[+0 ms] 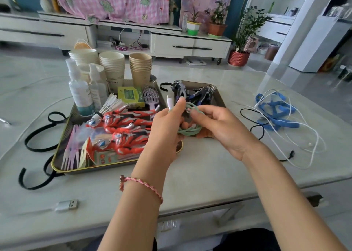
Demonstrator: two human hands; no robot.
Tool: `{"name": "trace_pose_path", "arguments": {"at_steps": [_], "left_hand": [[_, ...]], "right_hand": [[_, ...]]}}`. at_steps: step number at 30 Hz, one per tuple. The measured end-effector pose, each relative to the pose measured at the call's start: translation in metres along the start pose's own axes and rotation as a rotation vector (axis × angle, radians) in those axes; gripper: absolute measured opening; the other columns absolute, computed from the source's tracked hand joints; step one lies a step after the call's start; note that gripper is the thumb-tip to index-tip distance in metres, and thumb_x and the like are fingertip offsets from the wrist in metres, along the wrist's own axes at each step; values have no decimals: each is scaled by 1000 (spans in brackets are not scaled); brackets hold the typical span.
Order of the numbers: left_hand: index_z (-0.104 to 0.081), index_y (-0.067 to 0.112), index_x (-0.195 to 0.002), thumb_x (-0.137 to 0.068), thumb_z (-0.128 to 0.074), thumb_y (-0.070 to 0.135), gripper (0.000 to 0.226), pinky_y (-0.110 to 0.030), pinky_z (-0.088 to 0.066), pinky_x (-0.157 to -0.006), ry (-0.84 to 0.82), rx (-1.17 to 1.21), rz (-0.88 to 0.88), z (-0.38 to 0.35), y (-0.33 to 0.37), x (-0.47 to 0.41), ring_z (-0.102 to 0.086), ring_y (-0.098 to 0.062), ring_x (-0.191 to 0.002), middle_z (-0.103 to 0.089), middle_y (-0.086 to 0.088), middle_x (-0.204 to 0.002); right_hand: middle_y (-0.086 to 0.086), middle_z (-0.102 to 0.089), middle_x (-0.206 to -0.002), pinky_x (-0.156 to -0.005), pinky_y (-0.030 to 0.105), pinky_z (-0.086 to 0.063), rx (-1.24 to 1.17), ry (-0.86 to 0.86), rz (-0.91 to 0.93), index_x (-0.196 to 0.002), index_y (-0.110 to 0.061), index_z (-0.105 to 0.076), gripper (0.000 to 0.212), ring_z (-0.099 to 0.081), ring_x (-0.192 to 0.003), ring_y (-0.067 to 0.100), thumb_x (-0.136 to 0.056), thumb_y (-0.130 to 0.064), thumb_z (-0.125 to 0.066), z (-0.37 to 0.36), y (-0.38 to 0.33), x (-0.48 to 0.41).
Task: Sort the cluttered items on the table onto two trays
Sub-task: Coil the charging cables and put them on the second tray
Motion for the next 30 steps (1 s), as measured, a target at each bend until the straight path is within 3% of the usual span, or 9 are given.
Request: {"name": "trace_pose_path", "arguments": {"at_steps": [4, 6, 10, 13, 17, 20, 24, 27, 30], "left_hand": [[-52, 10, -73, -96, -49, 32, 32, -32, -46, -63, 177, -137, -197, 17, 15, 1, -51, -13, -54, -53, 8, -48], [-52, 10, -76, -96, -47, 31, 30, -34, -50, -66, 274, -119, -238, 25, 20, 3, -59, -19, -65, -60, -3, -68], [-59, 13, -80, -91, -53, 30, 21, -49, -53, -83, 445, 88, -149, 61, 31, 16, -66, -32, -92, -67, -14, -93], [-60, 12, -69, -87, -58, 23, 20, -45, -53, -78, 543, 130, -184, 98, 48, 32, -64, -28, -78, -64, -10, -75], [-52, 11, -64, -90, -57, 21, 28, -31, -45, -57, 740, 74, -357, 169, 71, 57, -50, -20, -57, -52, -4, -62], [-50, 13, -66, -91, -55, 26, 29, -25, -43, -55, 925, -12, -394, 217, 82, 72, -44, -17, -57, -47, 0, -64], [-51, 14, -65, -90, -55, 25, 28, -25, -47, -52, 1025, -16, -347, 273, 90, 87, -43, -13, -49, -43, 0, -65], [-51, 12, -66, -90, -55, 21, 25, -26, -44, -53, 984, -3, -293, 288, 90, 87, -41, -4, -30, -42, 0, -64], [-53, 10, -70, -91, -56, 22, 24, -26, -43, -53, 919, 29, -282, 294, 89, 83, -39, -5, -30, -46, 1, -64]], "right_hand": [[-2, -68, -83, -66, 23, -51, 142, 180, 170, -104, -13, -64, 14, -64, -73, 4, -93, -15, -56, -18, -10, -12], [-9, -65, -83, -71, 13, -48, 315, 274, 323, -105, -13, -63, 16, -62, -74, -5, -94, -13, -51, -35, -20, -13], [-10, -60, -83, -65, 6, -42, 334, 198, 417, -111, -19, -57, 21, -58, -76, -6, -100, -18, -40, -88, -34, -13], [-10, -63, -88, -69, 9, -45, 337, 72, 491, -118, -17, -56, 25, -60, -78, -4, -99, -26, -42, -124, -42, -9], [-5, -64, -84, -70, 26, -49, 119, -157, 342, -107, -15, -59, 24, -60, -76, 4, -98, -30, -44, -186, -45, -9], [-4, -64, -81, -70, 19, -46, 154, -193, 331, -100, -13, -61, 17, -59, -73, 3, -97, -22, -48, -213, -47, -15], [-7, -64, -85, -65, 8, -39, 507, -372, 414, -102, -11, -67, 17, -54, -73, 4, -92, -10, -53, -255, -54, -19], [3, -63, -99, -76, 19, -37, 857, -580, 474, -101, -13, -69, 19, -52, -94, 14, -87, -23, -61, -279, -50, -14], [6, -57, -106, -89, 30, -36, 1193, -646, 540, -98, -13, -68, 20, -45, -110, 23, -85, -26, -61, -297, -38, -8]]}}
Point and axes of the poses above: each hand's wrist, its own x-axis away from the middle knuckle, its own z-axis out of the back of the hand, y = z × x, the point moved 5 cm from there along -x, towards the middle knuckle
